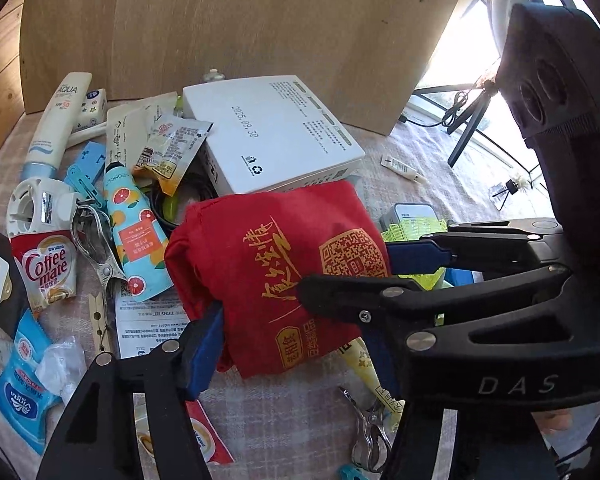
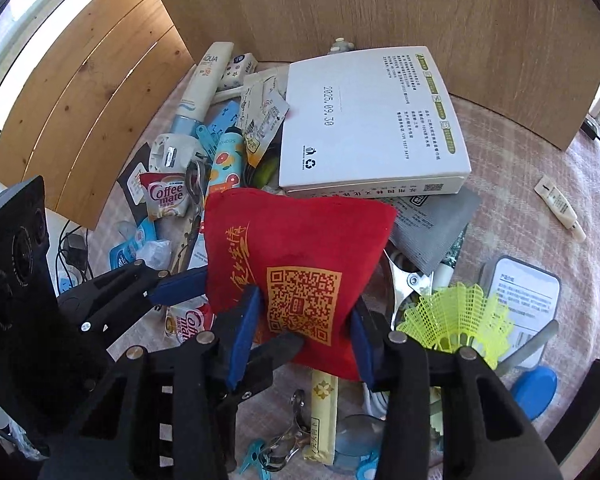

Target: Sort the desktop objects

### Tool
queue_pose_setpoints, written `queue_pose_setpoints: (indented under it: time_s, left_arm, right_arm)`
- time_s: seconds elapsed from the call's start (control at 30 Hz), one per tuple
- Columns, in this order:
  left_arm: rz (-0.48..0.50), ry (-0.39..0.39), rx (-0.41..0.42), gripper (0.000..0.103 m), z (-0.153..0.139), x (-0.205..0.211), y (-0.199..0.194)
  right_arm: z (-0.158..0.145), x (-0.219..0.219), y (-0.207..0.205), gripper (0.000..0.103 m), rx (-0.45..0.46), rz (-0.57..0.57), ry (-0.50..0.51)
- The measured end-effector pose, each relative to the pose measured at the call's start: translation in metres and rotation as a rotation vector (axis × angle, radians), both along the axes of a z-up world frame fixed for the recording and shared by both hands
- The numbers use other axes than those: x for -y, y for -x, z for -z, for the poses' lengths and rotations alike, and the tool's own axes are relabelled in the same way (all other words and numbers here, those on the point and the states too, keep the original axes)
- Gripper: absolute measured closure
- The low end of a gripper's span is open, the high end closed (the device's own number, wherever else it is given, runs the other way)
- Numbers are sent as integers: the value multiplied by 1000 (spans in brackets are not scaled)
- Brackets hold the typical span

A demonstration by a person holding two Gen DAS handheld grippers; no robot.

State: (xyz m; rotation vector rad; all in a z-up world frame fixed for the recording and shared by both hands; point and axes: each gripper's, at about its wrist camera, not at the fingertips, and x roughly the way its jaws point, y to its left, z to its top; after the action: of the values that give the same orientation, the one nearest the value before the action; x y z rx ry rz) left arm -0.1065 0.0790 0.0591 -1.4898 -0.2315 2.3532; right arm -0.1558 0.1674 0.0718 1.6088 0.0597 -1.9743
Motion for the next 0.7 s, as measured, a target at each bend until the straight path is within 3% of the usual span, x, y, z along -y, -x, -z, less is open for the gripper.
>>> queue_pose_setpoints:
  time_s: [0.33,0.47,0.7]
  left_arm:
    - [29,-1,-54,42,-41,-22,-10]
    - [80,0,-80,42,-56,-54,-14]
    - [231,-31,-93,42,-66,-142,-23]
  right_arm:
    - [-41,-27,-17,61,-51,16,50]
    - [-61,-58,-27,61,-95,57,39]
    - [-76,-153,-44,61,-119,207,9]
